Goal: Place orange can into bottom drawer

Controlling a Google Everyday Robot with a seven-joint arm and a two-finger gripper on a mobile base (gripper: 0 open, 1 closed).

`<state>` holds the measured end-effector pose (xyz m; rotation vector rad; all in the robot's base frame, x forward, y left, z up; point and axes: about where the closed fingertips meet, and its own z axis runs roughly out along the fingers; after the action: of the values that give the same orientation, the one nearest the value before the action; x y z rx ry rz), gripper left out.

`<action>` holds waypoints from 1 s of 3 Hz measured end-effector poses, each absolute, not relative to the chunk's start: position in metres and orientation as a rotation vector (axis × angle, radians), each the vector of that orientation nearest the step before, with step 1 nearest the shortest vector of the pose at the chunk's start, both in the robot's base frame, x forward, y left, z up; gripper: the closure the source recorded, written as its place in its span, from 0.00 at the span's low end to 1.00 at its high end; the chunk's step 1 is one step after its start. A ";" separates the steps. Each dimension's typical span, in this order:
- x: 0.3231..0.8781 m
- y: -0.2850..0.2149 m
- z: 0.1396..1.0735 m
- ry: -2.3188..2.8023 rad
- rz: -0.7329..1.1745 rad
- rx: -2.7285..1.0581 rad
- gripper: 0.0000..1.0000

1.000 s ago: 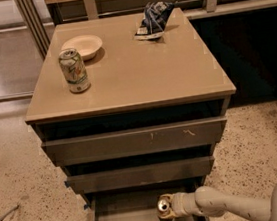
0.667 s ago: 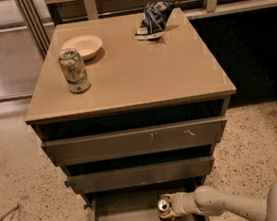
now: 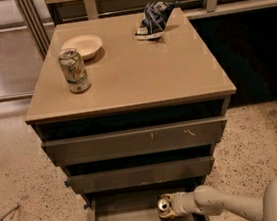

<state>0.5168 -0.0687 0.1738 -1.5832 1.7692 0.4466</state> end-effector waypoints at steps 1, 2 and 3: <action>0.517 -0.069 0.174 1.769 0.447 -1.583 0.65; 0.517 -0.069 0.174 1.769 0.447 -1.583 0.42; 0.517 -0.069 0.174 1.769 0.447 -1.583 0.18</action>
Offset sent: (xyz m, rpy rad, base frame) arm 0.0000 0.0000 0.0000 0.0000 0.0000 0.0000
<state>0.5168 -0.0686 0.1738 -1.5832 1.7691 0.4467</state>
